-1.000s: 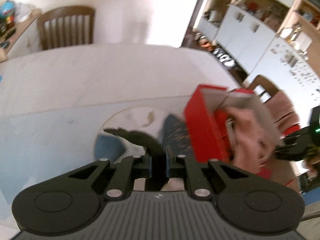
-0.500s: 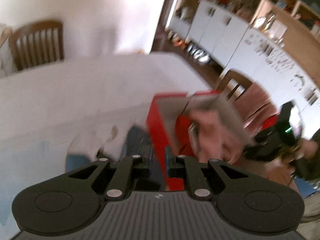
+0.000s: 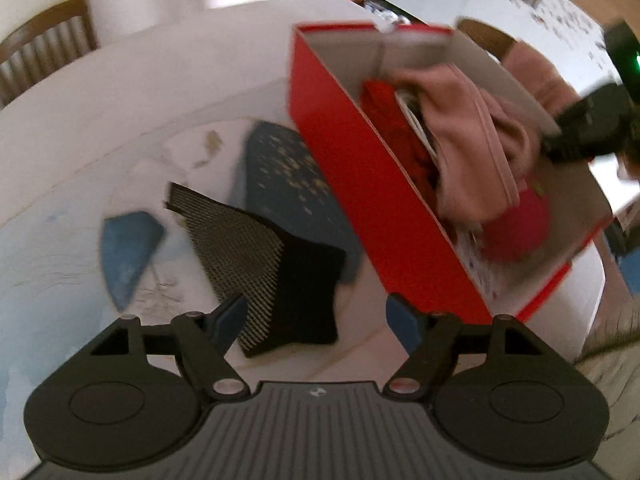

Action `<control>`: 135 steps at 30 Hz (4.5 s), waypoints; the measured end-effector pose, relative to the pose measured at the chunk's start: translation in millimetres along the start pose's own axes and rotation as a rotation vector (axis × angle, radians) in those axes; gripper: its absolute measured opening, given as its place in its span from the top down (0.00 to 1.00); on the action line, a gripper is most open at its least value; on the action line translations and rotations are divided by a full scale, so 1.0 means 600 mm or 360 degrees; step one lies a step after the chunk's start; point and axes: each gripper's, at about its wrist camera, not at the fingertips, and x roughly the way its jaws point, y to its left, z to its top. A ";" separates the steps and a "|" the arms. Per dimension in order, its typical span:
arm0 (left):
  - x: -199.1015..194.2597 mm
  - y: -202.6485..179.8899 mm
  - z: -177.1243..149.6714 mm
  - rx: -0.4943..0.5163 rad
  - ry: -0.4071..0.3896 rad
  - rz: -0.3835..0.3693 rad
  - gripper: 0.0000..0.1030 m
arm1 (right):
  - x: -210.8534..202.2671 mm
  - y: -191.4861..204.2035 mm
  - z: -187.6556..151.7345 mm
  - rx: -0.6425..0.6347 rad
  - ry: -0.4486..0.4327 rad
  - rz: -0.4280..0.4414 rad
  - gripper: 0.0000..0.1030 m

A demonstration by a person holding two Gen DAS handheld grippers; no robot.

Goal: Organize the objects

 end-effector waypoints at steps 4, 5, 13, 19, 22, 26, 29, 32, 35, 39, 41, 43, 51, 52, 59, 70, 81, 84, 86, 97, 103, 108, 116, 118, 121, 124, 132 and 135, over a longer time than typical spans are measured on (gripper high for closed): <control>0.027 -0.020 -0.017 0.0174 0.0048 0.0043 0.26 | 0.000 0.000 0.000 0.0000 -0.0001 0.0000 0.93; 0.034 -0.025 -0.022 0.0221 0.0055 0.0070 0.26 | 0.000 0.000 0.000 0.0000 -0.0001 0.0000 0.93; 0.068 -0.020 -0.019 0.0285 0.0053 0.0155 0.26 | 0.000 0.000 0.000 -0.0001 0.0000 0.0002 0.93; 0.085 0.001 -0.011 0.0177 0.0082 0.0116 0.26 | -0.002 0.002 0.001 0.0000 -0.0001 0.0002 0.93; 0.085 0.006 -0.011 0.0144 0.0073 0.0116 0.34 | -0.001 0.001 0.000 0.0003 0.0000 0.0004 0.93; 0.081 0.012 -0.010 0.0124 0.0063 0.0154 0.51 | -0.001 0.001 0.000 -0.0001 0.0000 0.0002 0.93; 0.076 0.021 -0.010 0.0092 0.0046 0.0167 0.74 | -0.001 0.001 0.000 0.0001 0.0000 0.0002 0.93; 0.068 0.038 -0.009 0.0003 0.0035 0.0152 0.88 | -0.001 0.001 0.000 0.0004 0.0001 0.0003 0.93; 0.048 0.052 -0.008 -0.0071 -0.0011 0.0155 0.91 | -0.002 0.001 0.000 0.0002 -0.0001 0.0001 0.93; 0.008 0.072 0.002 -0.0197 -0.0087 0.0137 0.91 | -0.002 0.001 -0.001 0.0002 -0.0002 0.0001 0.93; -0.016 0.082 0.007 -0.0265 -0.0128 0.0107 0.91 | -0.001 0.001 -0.001 0.0001 -0.0001 0.0001 0.93; -0.041 0.087 0.014 -0.0309 -0.0174 0.0083 0.91 | -0.001 0.001 -0.001 0.0002 -0.0001 0.0001 0.93; -0.137 0.069 0.060 -0.0321 -0.0350 -0.0005 0.91 | -0.002 0.001 -0.001 -0.0001 -0.0003 0.0002 0.93; -0.147 0.063 0.067 -0.0303 -0.0373 -0.0025 0.91 | -0.001 0.001 -0.001 -0.0001 -0.0003 0.0002 0.93; -0.195 -0.008 0.127 -0.0115 -0.0503 -0.0153 0.91 | -0.003 0.002 -0.001 -0.0007 -0.0004 0.0001 0.93; -0.155 -0.130 0.208 0.0273 -0.0522 -0.0242 0.91 | -0.003 0.003 -0.001 -0.0007 -0.0007 0.0002 0.93; -0.016 -0.178 0.219 0.0368 -0.0294 -0.0198 0.91 | -0.002 0.003 -0.001 -0.0010 -0.0007 0.0002 0.93; 0.005 -0.174 0.206 0.0365 -0.0238 -0.0177 0.91 | -0.002 0.003 -0.001 -0.0010 -0.0007 0.0003 0.93; 0.017 -0.170 0.204 0.0352 -0.0210 -0.0164 0.91 | -0.002 0.003 -0.001 -0.0011 -0.0007 0.0002 0.93; 0.066 -0.155 0.189 0.0266 -0.0084 -0.0167 0.91 | -0.002 0.003 -0.001 -0.0013 -0.0009 0.0005 0.93; 0.061 -0.144 0.189 0.0168 -0.0093 -0.0206 0.88 | -0.003 0.005 0.002 -0.0031 -0.0008 0.0015 0.93; 0.053 -0.136 0.181 0.0072 -0.0119 -0.0224 0.74 | -0.013 -0.001 0.003 -0.0060 -0.0032 0.0034 0.89; 0.011 -0.136 0.160 -0.0033 -0.0251 -0.0190 0.32 | -0.042 -0.009 0.005 -0.0131 -0.0103 0.0045 0.88; -0.005 -0.137 0.158 -0.0045 -0.0295 -0.0191 0.32 | -0.053 -0.013 0.003 -0.0136 -0.0124 0.0045 0.88; -0.037 -0.138 0.153 -0.0042 -0.0369 -0.0173 0.32 | -0.079 -0.017 0.001 -0.0131 -0.0174 0.0034 0.88; -0.068 -0.134 0.150 -0.0051 -0.0435 -0.0190 0.32 | -0.106 -0.016 -0.004 -0.0108 -0.0230 0.0022 0.88; -0.123 -0.129 0.129 -0.0041 -0.0558 -0.0222 0.30 | -0.180 0.008 -0.032 0.0072 -0.0390 0.0046 0.87; -0.138 -0.132 0.116 -0.0037 -0.0618 -0.0167 0.30 | -0.202 0.023 -0.045 0.0138 -0.0454 0.0040 0.87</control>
